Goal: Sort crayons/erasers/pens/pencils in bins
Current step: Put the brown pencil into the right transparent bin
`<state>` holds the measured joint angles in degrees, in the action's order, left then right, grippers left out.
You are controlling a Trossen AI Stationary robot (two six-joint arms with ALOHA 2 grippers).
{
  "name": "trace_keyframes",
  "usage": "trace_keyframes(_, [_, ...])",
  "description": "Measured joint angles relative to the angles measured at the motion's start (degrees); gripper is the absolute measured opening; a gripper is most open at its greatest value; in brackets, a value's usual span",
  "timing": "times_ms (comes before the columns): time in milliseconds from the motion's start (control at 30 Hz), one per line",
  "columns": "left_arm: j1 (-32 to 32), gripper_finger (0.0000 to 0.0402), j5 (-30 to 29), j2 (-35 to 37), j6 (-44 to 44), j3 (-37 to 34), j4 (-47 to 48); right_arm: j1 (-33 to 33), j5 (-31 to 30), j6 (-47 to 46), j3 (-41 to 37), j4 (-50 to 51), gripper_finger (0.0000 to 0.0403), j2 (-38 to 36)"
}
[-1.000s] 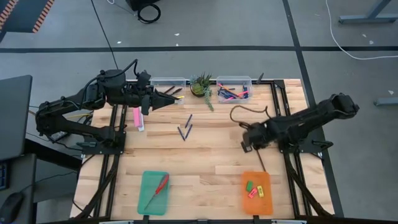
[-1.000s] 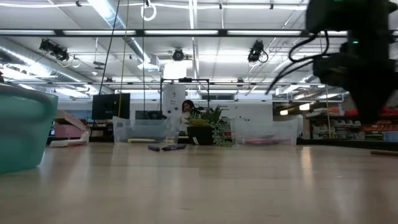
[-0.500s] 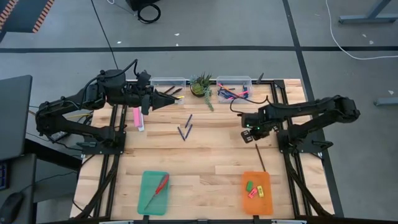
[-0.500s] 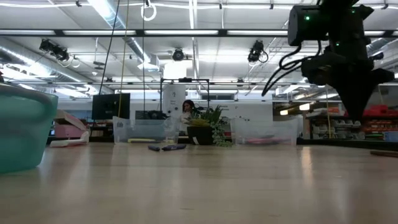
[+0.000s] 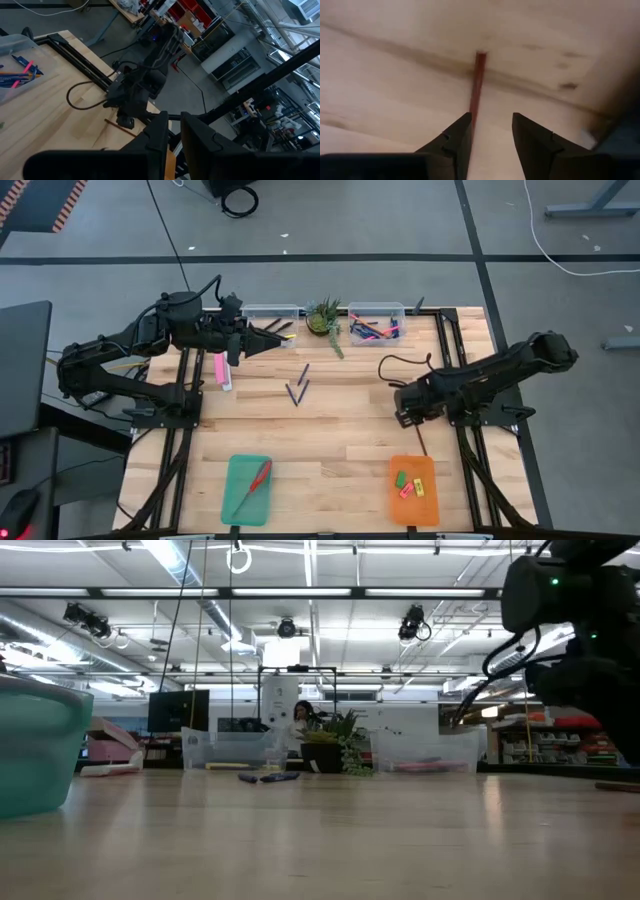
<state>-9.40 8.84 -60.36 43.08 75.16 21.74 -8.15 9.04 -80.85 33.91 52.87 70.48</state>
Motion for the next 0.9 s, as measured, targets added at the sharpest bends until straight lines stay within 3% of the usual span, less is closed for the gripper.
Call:
trace_keyframes(133, [-0.01, 0.0056, 0.0, 0.0, 0.01, 0.0, 0.0, -2.65, 0.56, -3.9, -0.68, -6.09, 0.014, 0.0])
trace_keyframes(300, [0.01, 0.0057, 0.0, 0.0, 0.01, 0.0, 0.0, -4.43, -2.39, -7.46, -0.69, -5.07, 0.0127, 0.41])
trace_keyframes(900, [0.01, 0.0058, 0.0, 0.02, 0.05, 0.0, 0.04, -4.52, -4.62, -7.3, -6.71, -10.88, 0.0114, 0.26])
